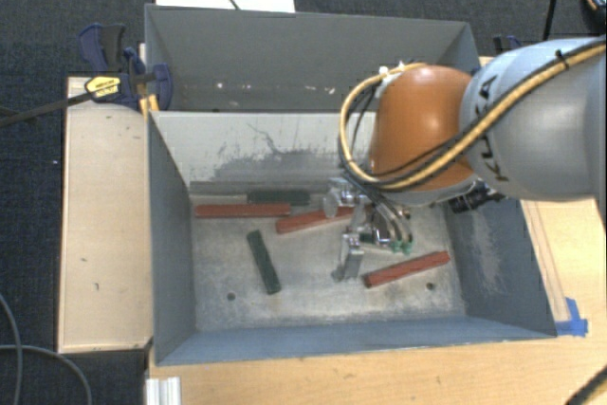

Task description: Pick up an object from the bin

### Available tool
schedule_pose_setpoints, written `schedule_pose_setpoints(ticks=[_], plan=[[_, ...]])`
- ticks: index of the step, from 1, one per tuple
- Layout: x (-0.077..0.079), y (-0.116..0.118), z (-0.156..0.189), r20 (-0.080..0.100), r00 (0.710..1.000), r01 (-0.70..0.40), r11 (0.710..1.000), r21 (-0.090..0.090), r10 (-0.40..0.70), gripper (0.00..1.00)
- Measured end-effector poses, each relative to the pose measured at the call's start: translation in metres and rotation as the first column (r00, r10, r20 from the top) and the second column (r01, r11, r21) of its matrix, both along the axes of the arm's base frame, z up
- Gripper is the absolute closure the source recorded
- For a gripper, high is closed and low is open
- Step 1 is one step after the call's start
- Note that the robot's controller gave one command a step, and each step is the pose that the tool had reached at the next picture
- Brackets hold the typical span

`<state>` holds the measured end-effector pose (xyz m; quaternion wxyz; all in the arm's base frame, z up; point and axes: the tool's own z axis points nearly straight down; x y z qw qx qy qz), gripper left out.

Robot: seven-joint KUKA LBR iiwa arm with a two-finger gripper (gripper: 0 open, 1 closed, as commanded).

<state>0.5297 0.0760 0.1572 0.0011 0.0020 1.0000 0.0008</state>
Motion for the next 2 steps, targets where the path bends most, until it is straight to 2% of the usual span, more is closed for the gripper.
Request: schedule_pose_setpoints(ticks=[1,2], plan=[[0.035,-0.063,-0.086,-0.006,0.992,0.123,0.992,-0.003,-0.123,0.0],[0.033,-0.164,-0.086,0.003,1.0,0.03,1.0,-0.004,-0.03,0.0]])
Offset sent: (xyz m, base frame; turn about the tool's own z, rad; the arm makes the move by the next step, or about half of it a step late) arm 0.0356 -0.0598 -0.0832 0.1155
